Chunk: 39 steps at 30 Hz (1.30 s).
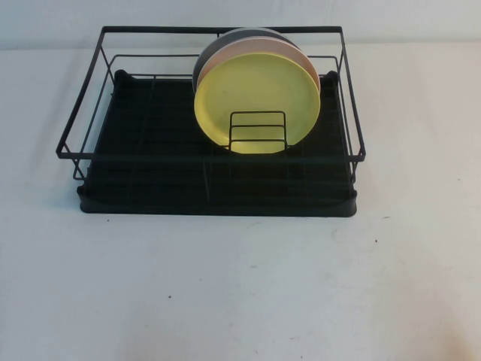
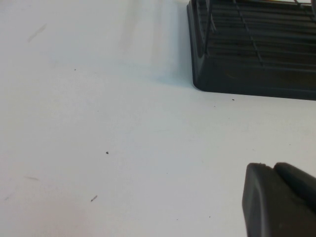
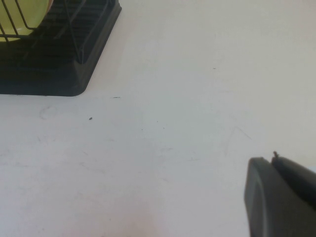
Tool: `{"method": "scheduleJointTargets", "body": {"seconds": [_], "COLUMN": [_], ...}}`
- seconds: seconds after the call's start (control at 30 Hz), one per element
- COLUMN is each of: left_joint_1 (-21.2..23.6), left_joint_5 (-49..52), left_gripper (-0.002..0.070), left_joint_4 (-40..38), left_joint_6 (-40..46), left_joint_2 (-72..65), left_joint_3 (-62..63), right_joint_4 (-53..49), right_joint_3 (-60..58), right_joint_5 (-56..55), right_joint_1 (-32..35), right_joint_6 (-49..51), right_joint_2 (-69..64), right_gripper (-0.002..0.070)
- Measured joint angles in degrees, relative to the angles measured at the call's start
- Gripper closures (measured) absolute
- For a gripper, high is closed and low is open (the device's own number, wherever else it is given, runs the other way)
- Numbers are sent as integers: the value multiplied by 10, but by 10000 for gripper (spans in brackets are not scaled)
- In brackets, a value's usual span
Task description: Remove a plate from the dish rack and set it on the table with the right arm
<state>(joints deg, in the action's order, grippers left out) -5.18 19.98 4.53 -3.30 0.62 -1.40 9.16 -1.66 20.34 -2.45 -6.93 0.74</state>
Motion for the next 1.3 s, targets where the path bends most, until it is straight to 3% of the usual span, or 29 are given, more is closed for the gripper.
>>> {"method": "scheduleJointTargets", "body": {"seconds": [0.9,1.0,1.3], "left_joint_1": [0,0,0], "left_joint_5": [0,0,0], "left_gripper": [679,679,679], "left_joint_4": [0,0,0], "left_joint_6": [0,0,0], "left_joint_2": [0,0,0], "left_joint_3": [0,0,0], "right_joint_4": [5,74,435], "right_joint_3": [0,0,0], "right_joint_5": [0,-9,-64], "right_joint_1": [0,0,0], "right_joint_6": [0,0,0], "right_joint_2": [0,0,0], "right_gripper": [694,694,694]}}
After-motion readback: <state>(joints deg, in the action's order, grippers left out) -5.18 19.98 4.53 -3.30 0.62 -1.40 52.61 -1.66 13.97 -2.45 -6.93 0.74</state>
